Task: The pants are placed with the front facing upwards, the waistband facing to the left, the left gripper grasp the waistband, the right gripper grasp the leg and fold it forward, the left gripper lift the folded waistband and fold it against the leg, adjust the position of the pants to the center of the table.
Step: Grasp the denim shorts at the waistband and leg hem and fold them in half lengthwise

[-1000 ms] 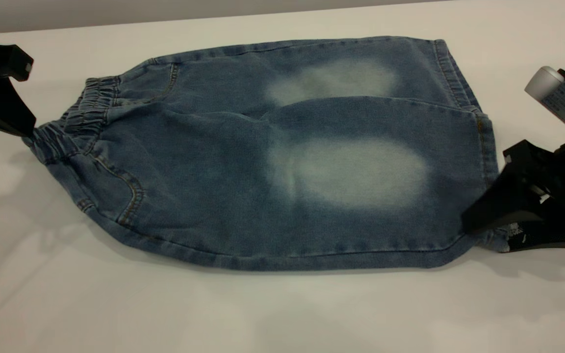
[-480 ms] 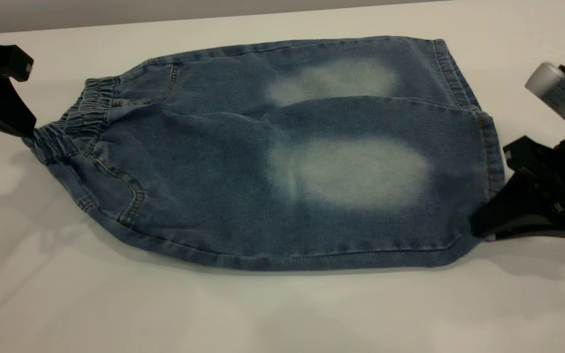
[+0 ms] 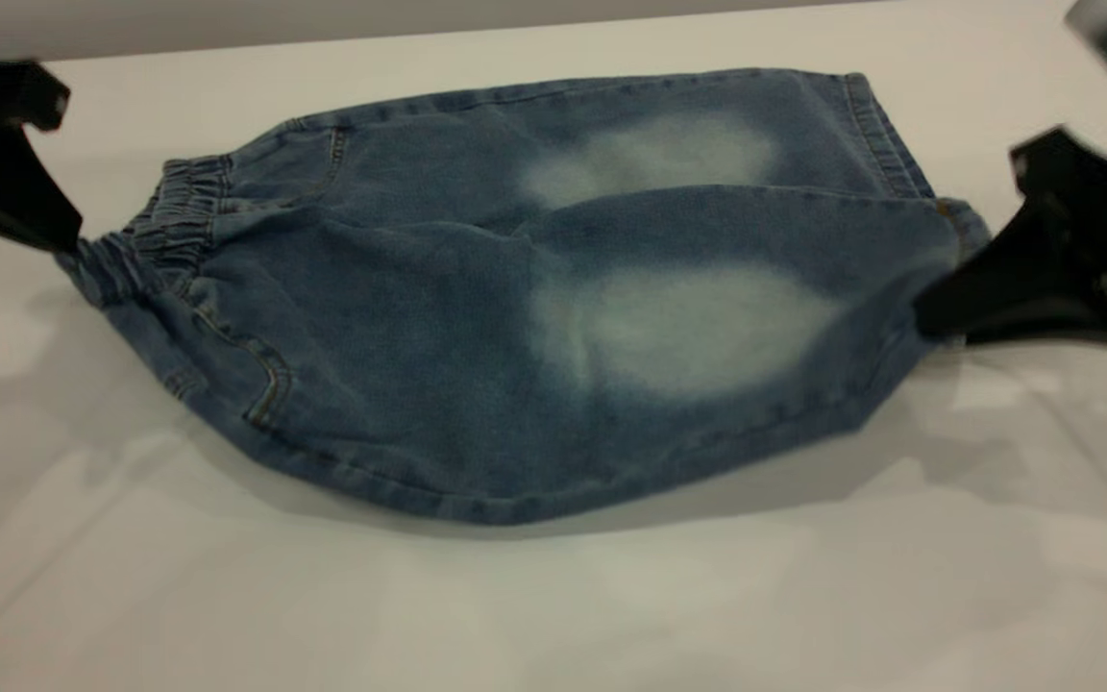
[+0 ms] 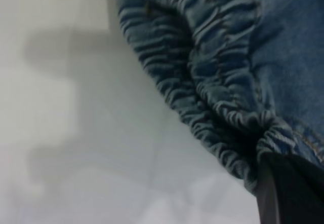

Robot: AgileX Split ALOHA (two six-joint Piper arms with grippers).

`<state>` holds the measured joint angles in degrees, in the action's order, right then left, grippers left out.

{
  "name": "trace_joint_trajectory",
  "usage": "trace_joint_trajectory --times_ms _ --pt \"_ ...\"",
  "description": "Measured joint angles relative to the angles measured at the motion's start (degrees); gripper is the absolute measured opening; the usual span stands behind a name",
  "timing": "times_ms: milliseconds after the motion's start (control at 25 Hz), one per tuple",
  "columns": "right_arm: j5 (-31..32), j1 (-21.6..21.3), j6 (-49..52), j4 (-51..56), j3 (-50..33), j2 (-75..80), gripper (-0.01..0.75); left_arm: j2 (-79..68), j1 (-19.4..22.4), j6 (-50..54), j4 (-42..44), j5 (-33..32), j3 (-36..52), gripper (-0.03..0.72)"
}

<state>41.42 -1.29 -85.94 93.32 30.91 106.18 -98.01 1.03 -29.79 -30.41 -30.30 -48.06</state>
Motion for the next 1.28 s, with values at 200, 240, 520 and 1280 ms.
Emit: trace_joint_trajectory --times_ms 200,240,520,1280 --pt "-1.4 0.0 5.3 -5.4 4.4 -4.1 0.027 0.0 0.0 0.4 0.3 -2.1 -4.6 0.015" --pt "-1.4 0.0 6.7 -6.9 5.7 -4.1 0.027 0.0 0.0 0.4 0.3 -2.9 -5.5 0.015" --pt "-2.2 0.0 14.1 -13.9 14.6 -3.9 0.027 -0.3 0.0 0.4 0.4 -2.2 -9.3 0.015" --pt "-3.8 0.0 16.1 -15.6 31.3 6.5 0.027 -7.1 0.0 0.4 0.4 3.5 -17.4 0.015"
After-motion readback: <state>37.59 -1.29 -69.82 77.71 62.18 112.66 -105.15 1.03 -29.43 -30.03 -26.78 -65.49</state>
